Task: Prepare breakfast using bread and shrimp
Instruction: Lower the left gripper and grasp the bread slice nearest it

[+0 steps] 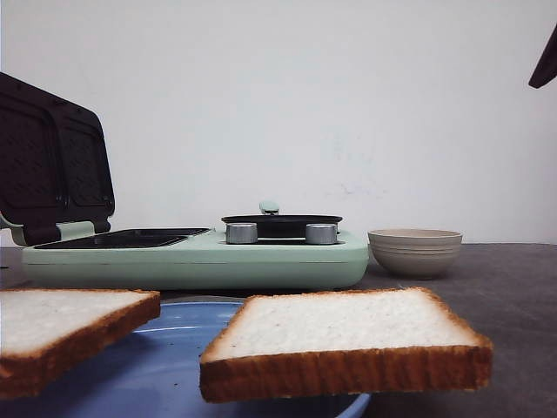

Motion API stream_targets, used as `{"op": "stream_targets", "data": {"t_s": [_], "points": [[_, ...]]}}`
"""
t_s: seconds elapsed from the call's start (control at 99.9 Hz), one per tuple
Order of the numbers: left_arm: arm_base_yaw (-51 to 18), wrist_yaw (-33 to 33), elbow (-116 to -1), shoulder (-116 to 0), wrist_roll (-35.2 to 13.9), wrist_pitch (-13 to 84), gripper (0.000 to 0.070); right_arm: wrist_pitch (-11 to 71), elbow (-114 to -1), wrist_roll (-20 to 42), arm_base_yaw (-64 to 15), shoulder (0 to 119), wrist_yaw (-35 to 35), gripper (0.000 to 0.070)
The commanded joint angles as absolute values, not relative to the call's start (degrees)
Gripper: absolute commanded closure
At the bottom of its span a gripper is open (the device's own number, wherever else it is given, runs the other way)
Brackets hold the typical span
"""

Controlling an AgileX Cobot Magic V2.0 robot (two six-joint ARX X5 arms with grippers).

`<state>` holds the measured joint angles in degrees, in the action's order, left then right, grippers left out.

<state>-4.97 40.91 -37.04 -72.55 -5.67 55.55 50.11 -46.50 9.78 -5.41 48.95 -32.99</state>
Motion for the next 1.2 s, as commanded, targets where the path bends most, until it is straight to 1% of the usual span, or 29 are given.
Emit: {"op": "stream_targets", "data": {"t_s": [0.0,0.18,0.35,0.931,0.981,1.061,1.191], "points": [[-6.3,42.2,-37.8,-74.6,-4.3,55.6,0.0218,49.8,-47.2,8.9,-6.0,49.3,-33.2,0.0317],[-9.6,43.2,-37.8,-77.9,-3.8,55.6,0.0219,49.8,-47.2,8.7,-7.0,49.3,-33.2,0.0317],[-11.2,43.2,-37.8,-79.2,-3.8,55.4,0.0222,49.8,-47.2,8.7,-7.2,49.3,-33.2,0.0317],[-11.7,43.6,-37.8,-79.5,-3.7,52.6,0.0230,49.8,-47.2,8.7,-7.2,49.3,-33.2,0.0317],[-11.7,43.6,-37.8,-79.5,-3.7,52.6,0.0253,49.8,-47.2,8.7,-7.2,49.3,-33.2,0.0317],[-11.7,43.6,-37.8,-79.5,-3.7,52.6,0.0357,49.8,-47.2,8.7,-7.2,49.3,-33.2,0.0318],[-11.7,43.6,-37.8,-79.5,-3.7,52.6,0.0483,49.8,-47.2,8.7,-7.2,49.3,-33.2,0.0318]]}}
